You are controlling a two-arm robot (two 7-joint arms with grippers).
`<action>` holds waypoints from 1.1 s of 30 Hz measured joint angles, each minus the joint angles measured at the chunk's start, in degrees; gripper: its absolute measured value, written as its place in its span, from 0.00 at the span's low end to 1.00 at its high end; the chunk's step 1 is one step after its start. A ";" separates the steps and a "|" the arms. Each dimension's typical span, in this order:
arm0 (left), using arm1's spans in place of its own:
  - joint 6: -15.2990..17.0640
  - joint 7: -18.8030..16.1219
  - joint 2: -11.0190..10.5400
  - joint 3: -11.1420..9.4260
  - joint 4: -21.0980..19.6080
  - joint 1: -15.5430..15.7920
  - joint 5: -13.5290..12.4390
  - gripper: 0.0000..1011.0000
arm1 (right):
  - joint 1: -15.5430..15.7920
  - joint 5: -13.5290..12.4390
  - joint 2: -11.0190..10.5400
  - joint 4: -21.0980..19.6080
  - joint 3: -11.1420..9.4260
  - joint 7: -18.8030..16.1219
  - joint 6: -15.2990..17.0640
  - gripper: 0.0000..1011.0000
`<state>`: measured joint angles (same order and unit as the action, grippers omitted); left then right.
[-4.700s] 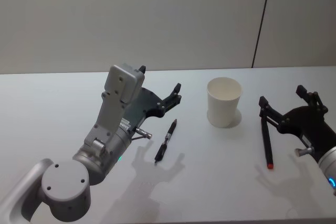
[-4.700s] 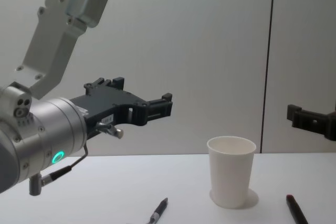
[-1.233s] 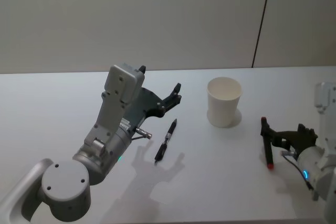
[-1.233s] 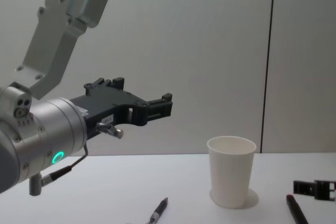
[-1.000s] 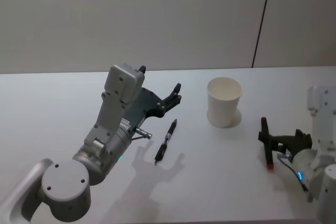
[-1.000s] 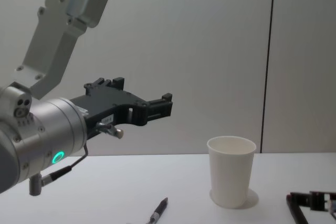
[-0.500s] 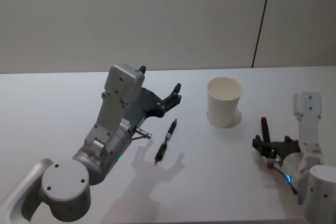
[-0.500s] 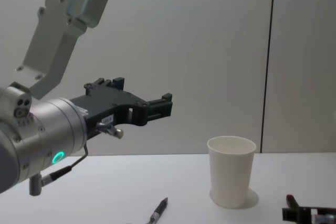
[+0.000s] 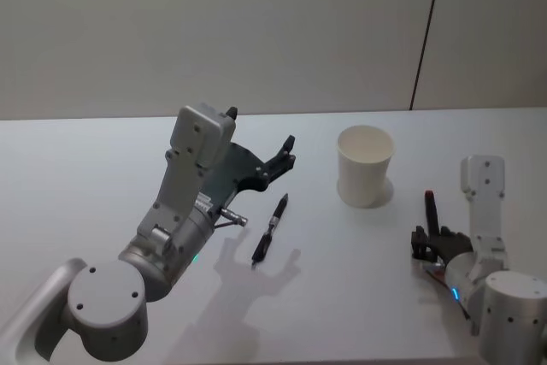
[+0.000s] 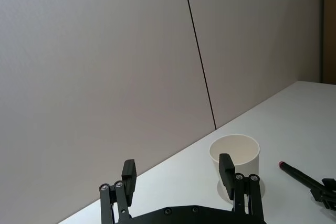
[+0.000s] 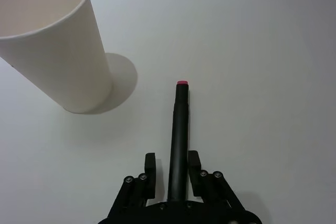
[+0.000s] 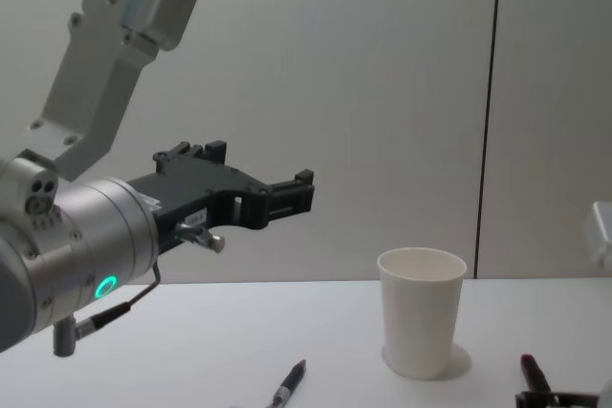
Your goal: Place the pen into the pen holder.
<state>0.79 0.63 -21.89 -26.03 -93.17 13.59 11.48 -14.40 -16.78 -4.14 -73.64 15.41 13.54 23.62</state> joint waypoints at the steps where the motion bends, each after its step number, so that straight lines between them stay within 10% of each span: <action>1: 0.00 0.00 0.00 0.00 0.00 0.00 0.00 0.99 | -0.04 0.08 0.06 0.12 0.01 0.00 -0.04 0.39; 8: 0.00 0.00 0.00 0.00 0.00 0.00 0.00 0.99 | -0.41 0.40 0.49 1.04 0.04 0.12 -0.22 0.18; 33: 0.00 0.00 0.00 0.00 0.00 0.00 0.00 0.99 | 0.55 0.65 0.21 -2.82 -1.11 -1.01 -4.30 0.16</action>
<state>0.79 0.62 -21.89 -26.03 -93.17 13.59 11.48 -13.85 -16.13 -3.93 -76.47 14.31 12.53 19.32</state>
